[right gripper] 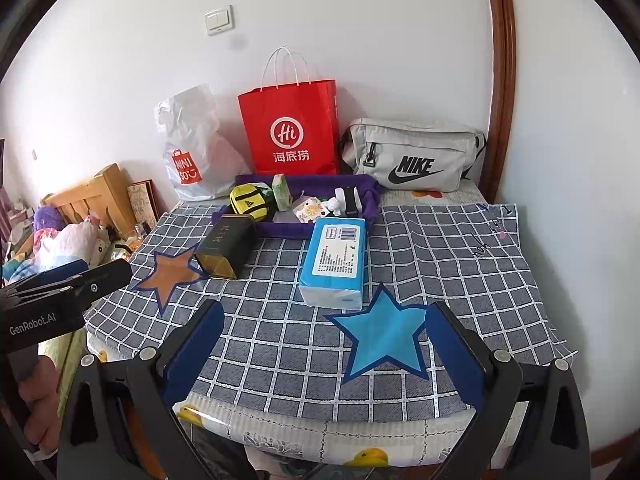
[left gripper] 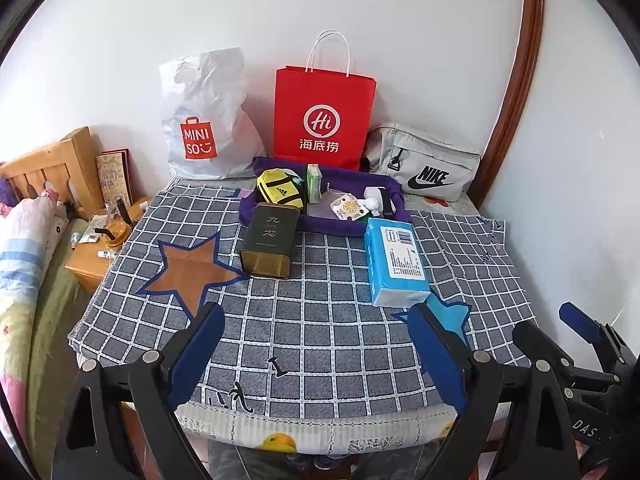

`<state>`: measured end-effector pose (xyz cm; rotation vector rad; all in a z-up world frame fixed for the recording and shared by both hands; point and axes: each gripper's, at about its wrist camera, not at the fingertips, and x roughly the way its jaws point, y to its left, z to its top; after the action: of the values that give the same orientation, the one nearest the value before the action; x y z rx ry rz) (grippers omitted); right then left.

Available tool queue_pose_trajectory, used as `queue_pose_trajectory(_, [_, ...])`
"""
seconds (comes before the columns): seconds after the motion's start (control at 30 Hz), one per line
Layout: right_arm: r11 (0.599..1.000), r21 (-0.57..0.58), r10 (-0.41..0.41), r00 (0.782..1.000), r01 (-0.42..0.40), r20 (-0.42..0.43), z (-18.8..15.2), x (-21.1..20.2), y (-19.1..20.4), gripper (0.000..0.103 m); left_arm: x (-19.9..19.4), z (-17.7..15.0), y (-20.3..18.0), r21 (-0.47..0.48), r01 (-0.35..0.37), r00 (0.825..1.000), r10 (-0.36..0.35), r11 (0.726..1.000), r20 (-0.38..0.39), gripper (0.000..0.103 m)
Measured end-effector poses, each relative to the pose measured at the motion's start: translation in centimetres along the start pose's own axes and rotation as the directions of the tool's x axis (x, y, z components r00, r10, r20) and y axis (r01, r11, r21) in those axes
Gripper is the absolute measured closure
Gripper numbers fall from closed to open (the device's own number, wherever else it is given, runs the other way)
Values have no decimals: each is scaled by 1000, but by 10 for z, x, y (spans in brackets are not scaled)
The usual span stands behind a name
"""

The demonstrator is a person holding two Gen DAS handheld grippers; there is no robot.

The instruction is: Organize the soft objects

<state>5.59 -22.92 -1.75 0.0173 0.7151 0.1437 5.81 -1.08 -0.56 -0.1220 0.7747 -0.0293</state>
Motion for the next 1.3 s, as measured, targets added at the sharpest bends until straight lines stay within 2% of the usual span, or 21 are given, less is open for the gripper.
queue_pose_trajectory(1.3, [1000, -4, 18, 1000, -18, 13, -3, -7, 6, 3, 0, -5, 1, -5, 9, 1000, -9, 1000, -15, 10])
